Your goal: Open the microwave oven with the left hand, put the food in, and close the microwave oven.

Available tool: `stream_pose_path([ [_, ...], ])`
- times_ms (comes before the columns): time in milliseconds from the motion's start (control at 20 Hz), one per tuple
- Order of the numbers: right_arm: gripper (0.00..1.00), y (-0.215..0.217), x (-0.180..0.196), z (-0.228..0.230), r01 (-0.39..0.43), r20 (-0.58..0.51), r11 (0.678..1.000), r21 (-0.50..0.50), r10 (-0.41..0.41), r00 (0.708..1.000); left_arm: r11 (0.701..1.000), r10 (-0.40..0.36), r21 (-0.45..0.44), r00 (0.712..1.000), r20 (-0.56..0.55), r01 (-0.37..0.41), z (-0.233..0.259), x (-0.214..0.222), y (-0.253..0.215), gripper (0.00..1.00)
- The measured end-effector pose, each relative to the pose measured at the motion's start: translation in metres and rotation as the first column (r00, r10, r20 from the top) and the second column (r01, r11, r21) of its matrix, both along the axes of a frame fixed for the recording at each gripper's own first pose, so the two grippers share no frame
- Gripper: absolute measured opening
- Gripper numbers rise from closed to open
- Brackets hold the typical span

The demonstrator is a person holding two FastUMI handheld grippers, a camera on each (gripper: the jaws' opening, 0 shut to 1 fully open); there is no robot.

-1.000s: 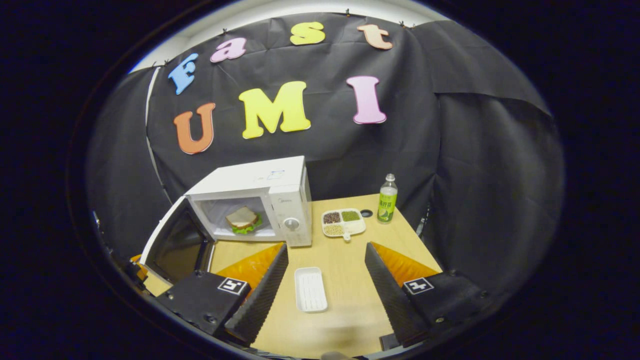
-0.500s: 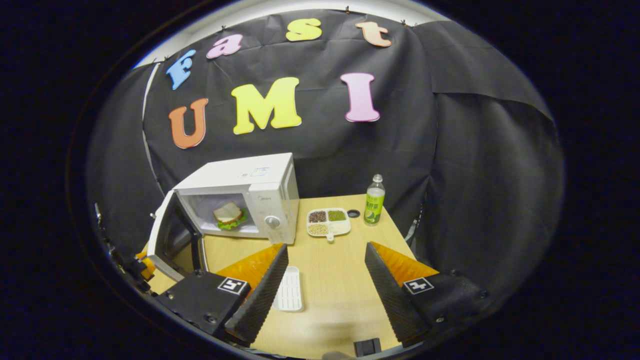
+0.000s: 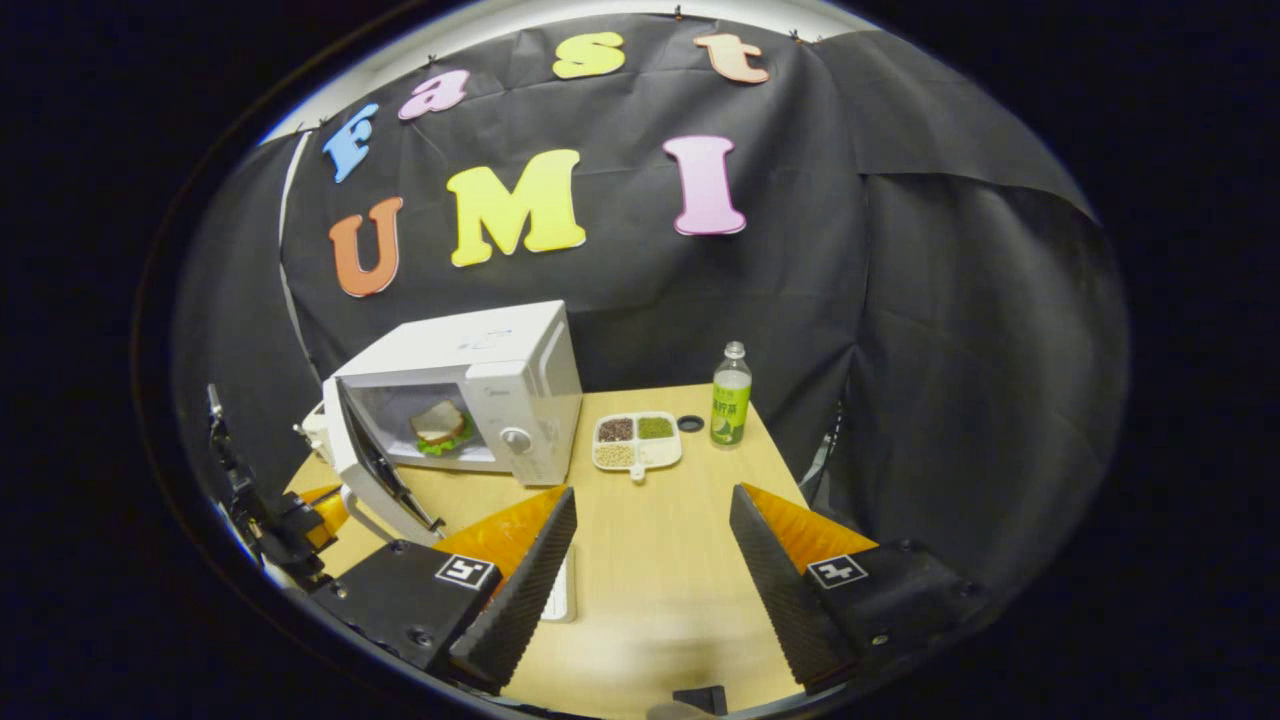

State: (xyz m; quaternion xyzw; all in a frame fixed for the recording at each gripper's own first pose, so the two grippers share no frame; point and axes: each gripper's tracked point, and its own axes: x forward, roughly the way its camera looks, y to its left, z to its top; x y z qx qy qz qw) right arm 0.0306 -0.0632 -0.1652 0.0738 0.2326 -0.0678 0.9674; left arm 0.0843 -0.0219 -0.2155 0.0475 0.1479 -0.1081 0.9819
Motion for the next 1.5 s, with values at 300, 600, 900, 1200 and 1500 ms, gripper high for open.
stream_pose_path([
  [300,0.98,-0.030,0.001,-0.007,0.043,-0.007,0.999,0.005,-0.043,0.999,0.999,-0.034,0.013,0.999,0.012,0.033,-0.001,0.038,-0.029,0.00],
  [600,0.99,-0.046,0.004,-0.018,0.083,-0.019,0.996,0.021,-0.083,0.996,0.999,-0.048,0.016,0.999,0.016,0.048,-0.004,0.071,-0.047,0.00],
  [900,0.99,-0.048,0.011,-0.026,0.109,-0.021,0.993,0.052,-0.108,0.994,0.998,-0.054,0.021,0.998,0.014,0.053,-0.003,0.102,-0.058,0.00],
  [1200,0.99,-0.046,0.015,-0.034,0.128,-0.033,0.987,0.094,-0.125,0.992,0.999,-0.051,0.008,0.999,0.006,0.051,-0.005,0.123,-0.067,0.00],
  [1500,0.98,-0.051,0.015,-0.034,0.129,-0.035,0.988,0.084,-0.127,0.991,0.998,-0.056,0.001,0.998,0.001,0.056,-0.004,0.131,-0.070,0.00],
])
